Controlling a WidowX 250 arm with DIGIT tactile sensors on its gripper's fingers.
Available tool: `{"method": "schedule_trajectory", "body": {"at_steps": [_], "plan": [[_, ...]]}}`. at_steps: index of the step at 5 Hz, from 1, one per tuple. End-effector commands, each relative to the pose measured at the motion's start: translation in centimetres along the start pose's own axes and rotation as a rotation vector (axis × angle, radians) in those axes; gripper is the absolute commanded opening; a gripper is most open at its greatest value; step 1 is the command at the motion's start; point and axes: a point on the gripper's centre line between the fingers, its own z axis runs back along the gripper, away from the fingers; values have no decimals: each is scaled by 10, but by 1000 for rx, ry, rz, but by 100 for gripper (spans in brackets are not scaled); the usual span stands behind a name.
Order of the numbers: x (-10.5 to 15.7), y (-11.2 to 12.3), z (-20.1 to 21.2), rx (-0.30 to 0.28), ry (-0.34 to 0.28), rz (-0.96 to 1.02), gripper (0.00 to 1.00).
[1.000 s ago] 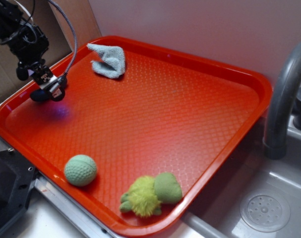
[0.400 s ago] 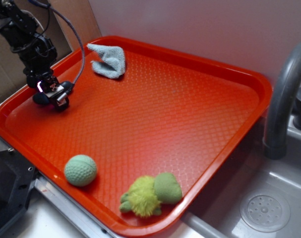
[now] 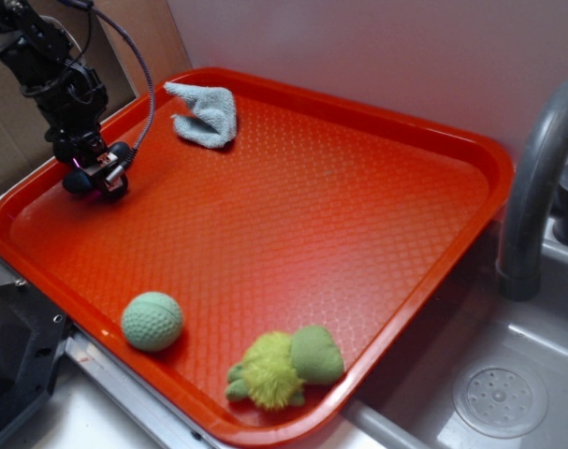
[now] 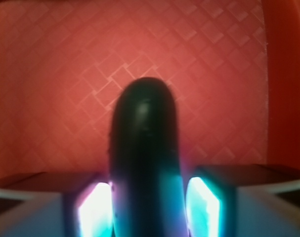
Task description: Grab the plastic pickle.
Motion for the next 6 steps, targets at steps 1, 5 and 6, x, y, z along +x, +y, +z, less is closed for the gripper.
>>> {"method": "schedule_trajectory", "body": {"at_steps": [1,5,6], "plan": [[-3,-65,87,-59,-90,-50,0],[16,-126,194,-35,-37,5,0],[19,-125,196,-51,-30,7,0]]}}
